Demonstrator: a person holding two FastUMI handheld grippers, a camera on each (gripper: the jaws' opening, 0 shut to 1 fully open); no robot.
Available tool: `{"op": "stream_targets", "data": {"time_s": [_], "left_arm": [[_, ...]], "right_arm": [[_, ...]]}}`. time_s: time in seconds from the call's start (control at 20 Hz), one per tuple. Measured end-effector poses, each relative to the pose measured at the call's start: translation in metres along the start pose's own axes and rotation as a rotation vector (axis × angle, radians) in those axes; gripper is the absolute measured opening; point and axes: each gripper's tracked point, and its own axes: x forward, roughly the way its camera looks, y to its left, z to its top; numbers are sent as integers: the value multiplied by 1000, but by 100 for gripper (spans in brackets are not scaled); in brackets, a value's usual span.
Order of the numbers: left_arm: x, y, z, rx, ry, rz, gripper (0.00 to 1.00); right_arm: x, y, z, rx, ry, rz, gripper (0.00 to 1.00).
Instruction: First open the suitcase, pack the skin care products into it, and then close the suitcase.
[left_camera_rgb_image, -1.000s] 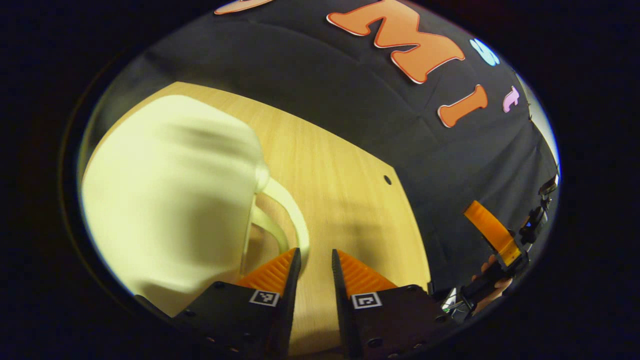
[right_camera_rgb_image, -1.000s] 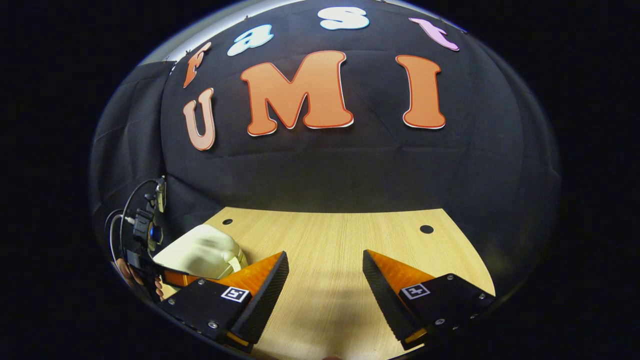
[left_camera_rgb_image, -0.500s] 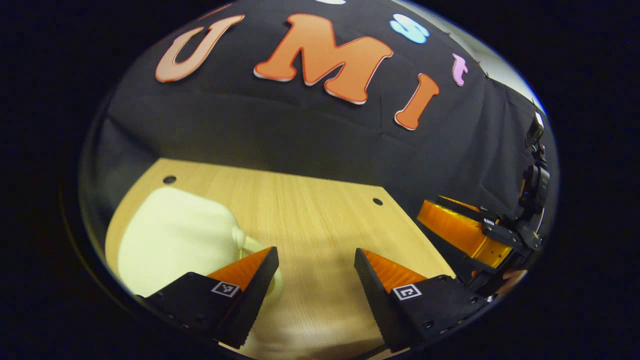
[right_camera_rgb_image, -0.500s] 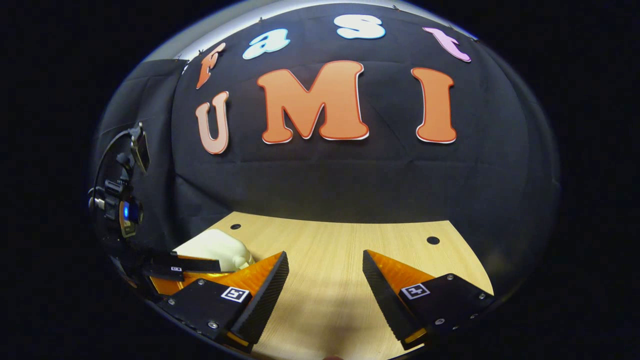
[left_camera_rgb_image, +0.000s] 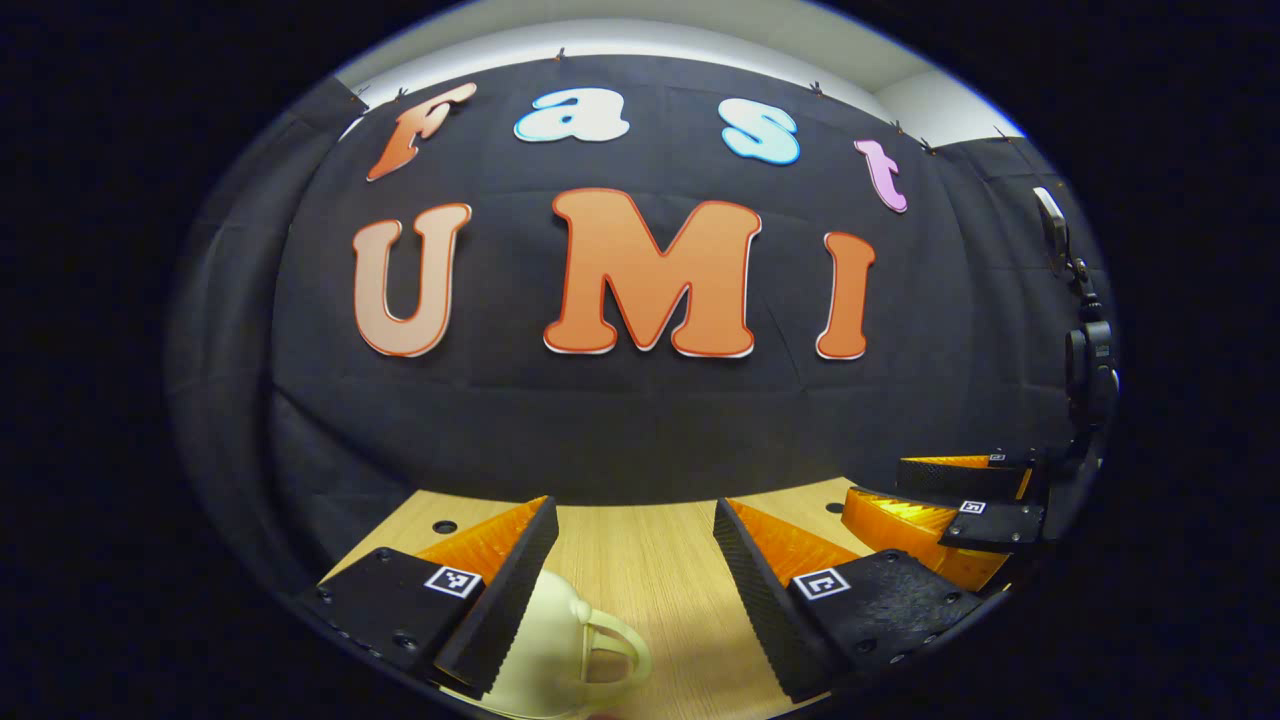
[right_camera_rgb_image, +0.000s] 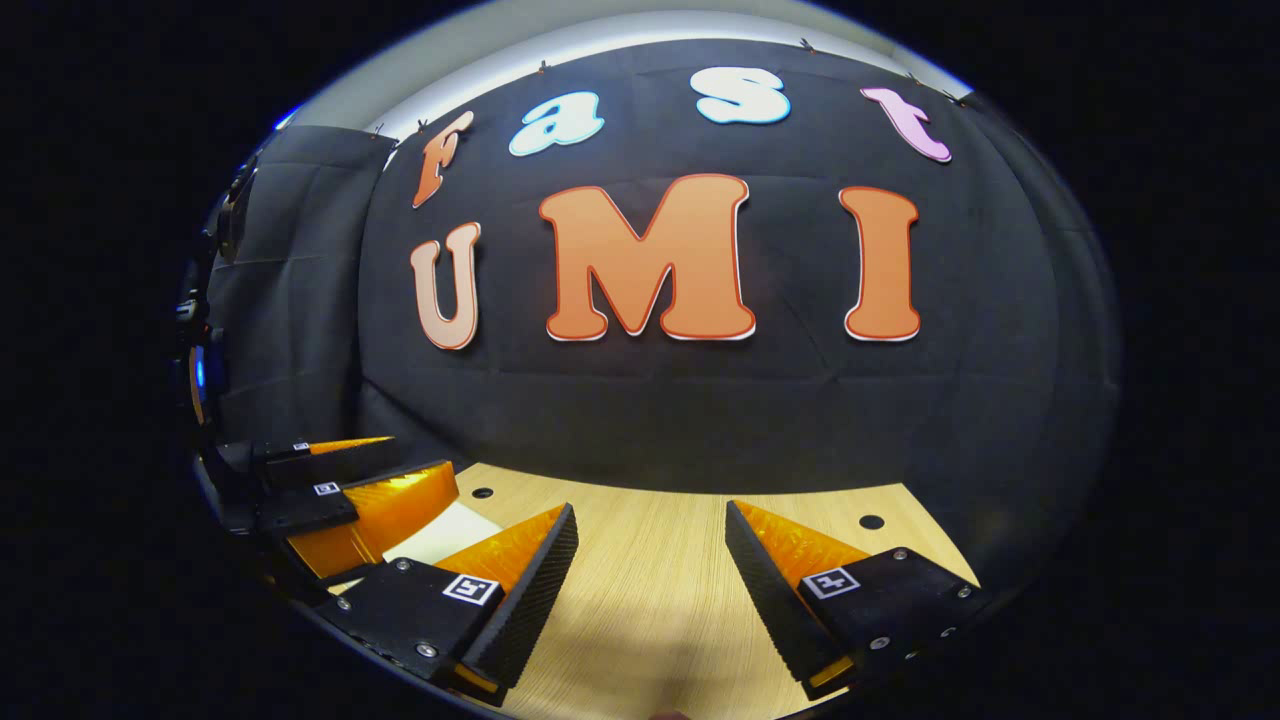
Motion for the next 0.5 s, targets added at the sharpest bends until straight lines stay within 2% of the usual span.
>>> {"op": "stream_targets", "data": {"time_s": [0.2,0.5], "left_arm": [[-6,12,12,44,-40,51,97],[-21,29,-3,82,-9,113,97]], "right_arm": [[-5,-3,2,-80,-15,-19,94],[-18,-3,6,-116,-43,-10,94]]}}
